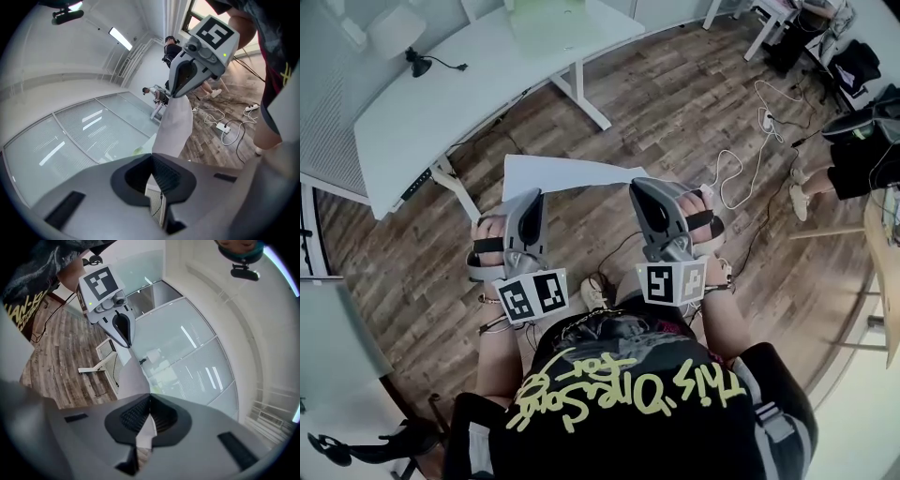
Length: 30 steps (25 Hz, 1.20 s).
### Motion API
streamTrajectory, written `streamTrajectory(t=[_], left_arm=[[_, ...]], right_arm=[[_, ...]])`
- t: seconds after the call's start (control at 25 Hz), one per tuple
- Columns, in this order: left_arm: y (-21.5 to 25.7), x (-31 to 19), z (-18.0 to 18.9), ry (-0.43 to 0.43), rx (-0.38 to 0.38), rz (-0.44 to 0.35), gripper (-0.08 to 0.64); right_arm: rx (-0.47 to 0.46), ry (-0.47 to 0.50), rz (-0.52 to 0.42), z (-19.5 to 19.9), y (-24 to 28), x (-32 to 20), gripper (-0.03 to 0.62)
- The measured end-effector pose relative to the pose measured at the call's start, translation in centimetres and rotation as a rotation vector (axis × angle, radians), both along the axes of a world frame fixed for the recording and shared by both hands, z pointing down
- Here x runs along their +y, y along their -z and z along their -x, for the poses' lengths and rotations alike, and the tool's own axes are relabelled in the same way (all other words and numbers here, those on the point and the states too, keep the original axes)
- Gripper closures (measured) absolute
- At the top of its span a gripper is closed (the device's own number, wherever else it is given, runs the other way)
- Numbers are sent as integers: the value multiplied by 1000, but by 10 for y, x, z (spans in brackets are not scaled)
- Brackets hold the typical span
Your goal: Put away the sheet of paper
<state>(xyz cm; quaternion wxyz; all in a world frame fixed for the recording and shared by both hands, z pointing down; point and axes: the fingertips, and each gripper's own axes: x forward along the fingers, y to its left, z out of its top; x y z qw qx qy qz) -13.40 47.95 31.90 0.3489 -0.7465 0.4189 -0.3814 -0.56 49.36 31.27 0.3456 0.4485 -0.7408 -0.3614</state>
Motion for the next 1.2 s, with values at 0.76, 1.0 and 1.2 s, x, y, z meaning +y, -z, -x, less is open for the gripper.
streamTrajectory(t=[0.76, 1.0, 1.2], left_arm=[[-4, -13, 5, 22, -2, 17, 554], [-2, -48, 0, 41, -18, 12, 554], [1, -75, -8, 54, -5, 13, 554]], right_arm=[[-14, 30, 3, 4, -5, -14, 584], [1, 64, -12, 0, 3, -51, 584], [9, 83, -19, -9, 6, -81, 584]])
